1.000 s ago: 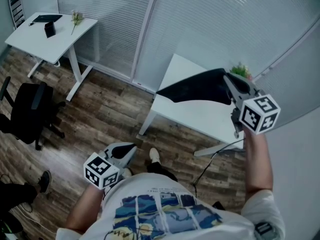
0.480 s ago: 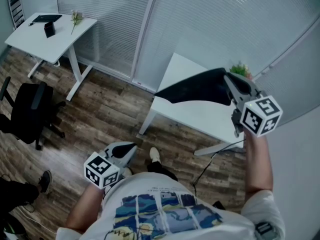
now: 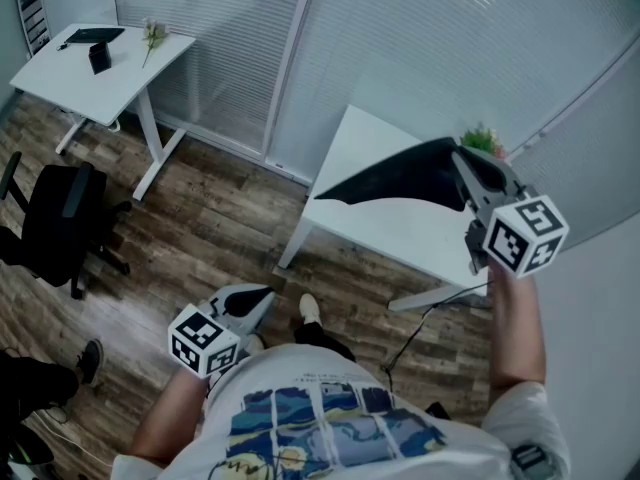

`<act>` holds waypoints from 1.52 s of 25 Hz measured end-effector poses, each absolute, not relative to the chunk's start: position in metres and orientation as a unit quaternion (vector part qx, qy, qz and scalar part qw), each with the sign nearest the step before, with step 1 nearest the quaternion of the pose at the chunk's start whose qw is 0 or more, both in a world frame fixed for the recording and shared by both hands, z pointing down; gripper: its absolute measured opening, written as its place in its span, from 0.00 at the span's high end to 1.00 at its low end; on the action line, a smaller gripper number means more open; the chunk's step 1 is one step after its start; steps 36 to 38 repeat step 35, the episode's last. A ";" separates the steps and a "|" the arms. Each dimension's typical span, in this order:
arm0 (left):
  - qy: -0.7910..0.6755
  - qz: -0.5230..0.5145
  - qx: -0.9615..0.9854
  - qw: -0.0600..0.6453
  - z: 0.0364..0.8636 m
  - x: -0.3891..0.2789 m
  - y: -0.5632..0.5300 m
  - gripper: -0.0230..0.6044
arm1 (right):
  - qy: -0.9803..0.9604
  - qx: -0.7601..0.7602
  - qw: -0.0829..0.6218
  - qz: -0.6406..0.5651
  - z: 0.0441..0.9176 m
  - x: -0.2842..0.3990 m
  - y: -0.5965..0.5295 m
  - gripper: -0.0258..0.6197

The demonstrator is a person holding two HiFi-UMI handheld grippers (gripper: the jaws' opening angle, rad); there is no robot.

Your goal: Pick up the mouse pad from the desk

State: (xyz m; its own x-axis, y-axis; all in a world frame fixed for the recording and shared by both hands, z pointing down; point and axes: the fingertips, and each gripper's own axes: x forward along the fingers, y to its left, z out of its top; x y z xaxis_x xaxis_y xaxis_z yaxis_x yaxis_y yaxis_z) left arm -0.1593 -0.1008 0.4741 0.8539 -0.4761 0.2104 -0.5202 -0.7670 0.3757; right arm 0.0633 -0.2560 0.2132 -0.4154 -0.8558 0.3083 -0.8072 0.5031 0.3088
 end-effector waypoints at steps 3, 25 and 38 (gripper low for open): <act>-0.265 0.052 0.939 0.215 0.474 -0.160 -0.100 0.96 | -0.839 0.496 0.216 -0.058 0.211 0.063 -0.255 0.92; -0.263 0.054 0.939 0.215 0.478 -0.159 -0.101 0.96 | -0.840 0.496 0.213 -0.064 0.209 0.061 -0.251 0.92; -0.260 0.055 0.939 0.217 0.481 -0.156 -0.103 0.96 | -0.841 0.495 0.211 -0.063 0.211 0.062 -0.252 0.92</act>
